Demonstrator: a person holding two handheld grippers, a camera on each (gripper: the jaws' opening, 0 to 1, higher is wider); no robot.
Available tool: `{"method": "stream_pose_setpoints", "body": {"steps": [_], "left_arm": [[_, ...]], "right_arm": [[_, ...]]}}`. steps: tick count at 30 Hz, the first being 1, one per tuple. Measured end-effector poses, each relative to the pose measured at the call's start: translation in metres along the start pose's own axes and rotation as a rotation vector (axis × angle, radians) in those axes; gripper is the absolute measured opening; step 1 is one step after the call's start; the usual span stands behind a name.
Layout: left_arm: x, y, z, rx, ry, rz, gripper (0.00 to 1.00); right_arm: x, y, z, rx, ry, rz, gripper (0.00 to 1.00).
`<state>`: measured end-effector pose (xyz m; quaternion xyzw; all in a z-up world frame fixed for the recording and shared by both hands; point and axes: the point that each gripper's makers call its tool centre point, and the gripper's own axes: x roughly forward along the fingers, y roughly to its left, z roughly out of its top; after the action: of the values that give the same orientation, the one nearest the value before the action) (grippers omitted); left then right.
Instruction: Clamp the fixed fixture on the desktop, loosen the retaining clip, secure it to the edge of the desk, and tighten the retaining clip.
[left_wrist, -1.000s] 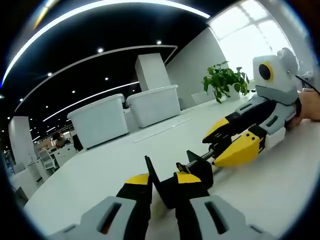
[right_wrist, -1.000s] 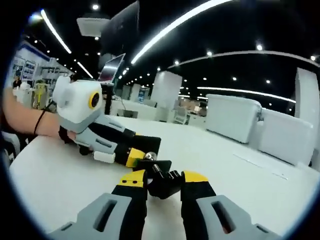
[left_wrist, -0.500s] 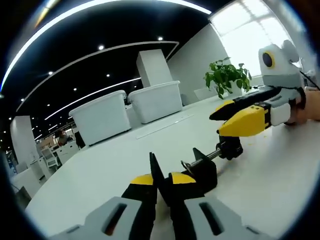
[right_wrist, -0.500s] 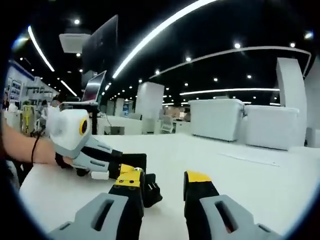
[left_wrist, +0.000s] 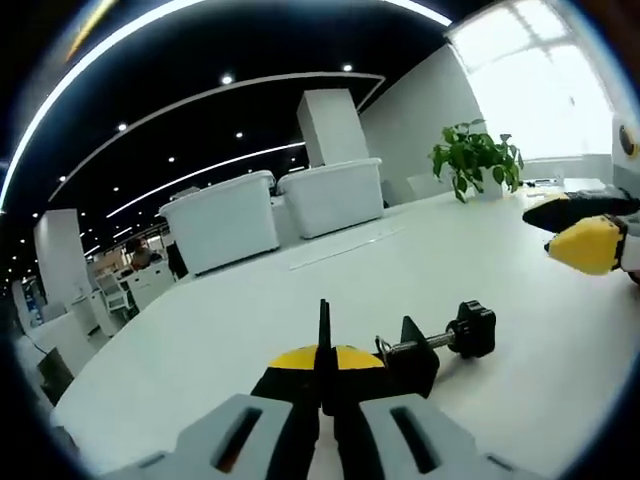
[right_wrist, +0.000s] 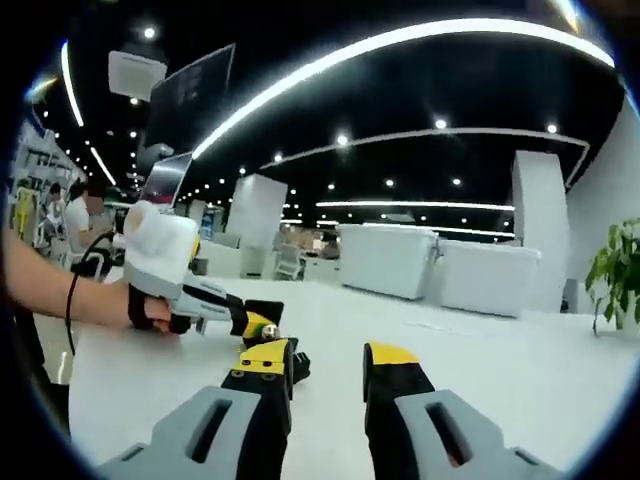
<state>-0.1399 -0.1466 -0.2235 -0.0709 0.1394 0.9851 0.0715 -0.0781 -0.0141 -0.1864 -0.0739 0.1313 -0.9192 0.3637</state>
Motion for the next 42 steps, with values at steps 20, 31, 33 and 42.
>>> {"method": "stream_pose_setpoints", "body": {"steps": [20,31,33,42], "left_arm": [[-0.057,-0.005,0.023,0.267,-0.127,0.114,0.02],[-0.084,-0.003,0.034,0.274,-0.18,0.131,0.02],[-0.091,-0.003,0.037,0.271,-0.184,0.131,0.02],[-0.125,0.003,0.039,0.25,-0.209,0.149,0.02]], "right_arm": [[-0.007,0.073,0.002,-0.351,0.049,-0.045,0.18],[-0.026,0.078,0.013,-0.315,0.009,-0.082,0.19],[-0.03,0.083,0.015,-0.32,0.004,-0.08,0.2],[-0.051,0.103,0.025,-0.324,-0.02,-0.08,0.2]]}}
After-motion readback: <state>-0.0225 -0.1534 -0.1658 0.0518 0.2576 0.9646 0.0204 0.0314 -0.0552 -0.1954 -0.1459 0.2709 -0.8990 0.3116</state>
